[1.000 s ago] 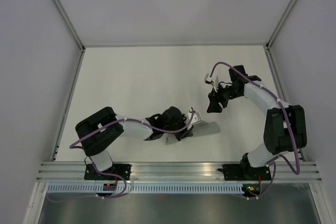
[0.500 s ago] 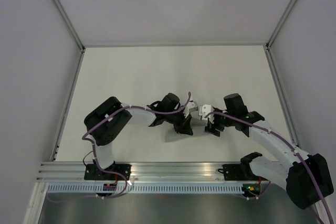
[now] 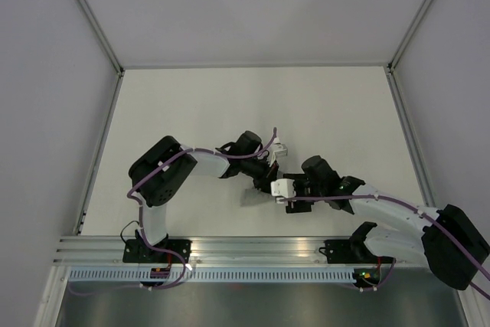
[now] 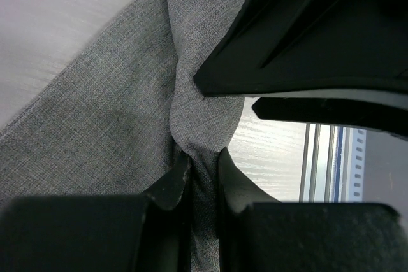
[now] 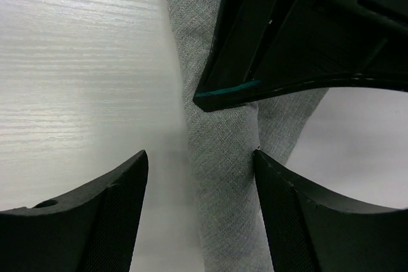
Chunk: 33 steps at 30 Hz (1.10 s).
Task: Fold the napkin, place the utensils inside, and roll it up
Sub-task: Roll the napkin with the utensil
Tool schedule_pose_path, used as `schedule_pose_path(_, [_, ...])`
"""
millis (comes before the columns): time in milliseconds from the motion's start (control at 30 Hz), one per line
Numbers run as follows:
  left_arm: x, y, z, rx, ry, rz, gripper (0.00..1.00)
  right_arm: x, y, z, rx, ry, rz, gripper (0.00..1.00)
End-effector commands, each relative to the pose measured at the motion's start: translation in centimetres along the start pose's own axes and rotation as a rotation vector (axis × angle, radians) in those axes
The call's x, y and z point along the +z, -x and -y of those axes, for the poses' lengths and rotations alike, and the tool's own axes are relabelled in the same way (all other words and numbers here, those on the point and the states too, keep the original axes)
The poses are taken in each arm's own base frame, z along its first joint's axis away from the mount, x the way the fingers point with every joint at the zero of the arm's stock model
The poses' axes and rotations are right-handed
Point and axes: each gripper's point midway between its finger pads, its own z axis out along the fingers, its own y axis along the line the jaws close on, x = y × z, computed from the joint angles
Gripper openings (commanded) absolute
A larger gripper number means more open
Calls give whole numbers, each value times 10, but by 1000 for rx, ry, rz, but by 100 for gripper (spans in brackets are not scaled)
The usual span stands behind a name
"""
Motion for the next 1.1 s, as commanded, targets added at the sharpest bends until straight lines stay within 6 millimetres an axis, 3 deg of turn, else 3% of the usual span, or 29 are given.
schedule_pose_path(0, [2,-56,-7,-176,38,-157,2,7,-3,15,-36,-82,-35,72])
schedule_pose_path(200, [1,-50,-5,-174,29,-148,6,18,-12,10,-35,-60,-77,58])
schedule_pose_path(333, [-3,-40,-11,-170,67,-116,24,19,-16,7,-24,-42,-98,37])
schedule_pose_path(367, [-6,-35,-13,-171,83,-99,27,19,-18,6,-20,-32,-107,27])
schedule_pose_path(433, [-15,-20,-16,-146,115,-40,37,19,-21,1,-11,1,-130,19])
schedule_pose_path(500, [-25,-11,-23,-144,164,5,41,20,-24,-4,-5,34,-145,12])
schedule_pose_path(533, [-32,4,-21,-116,177,48,42,19,-27,-9,8,64,-164,11])
schedule_pose_path(667, [-56,31,-28,-70,290,147,47,20,-32,-23,32,151,-191,9])
schedule_pose_path(800, [-80,48,-36,-33,419,229,49,21,-35,-29,58,206,-208,9])
schedule_pose_path(867, [-95,62,-30,0,456,290,49,22,-39,-31,79,246,-221,9])
schedule_pose_path(967, [-115,56,-40,-17,590,352,50,23,-40,-33,124,324,-224,9])
schedule_pose_path(1033, [-136,69,-39,-11,663,445,50,24,-43,-31,164,367,-242,9])
schedule_pose_path(1067, [-140,61,-40,-24,689,455,50,25,-43,-30,168,385,-241,9])
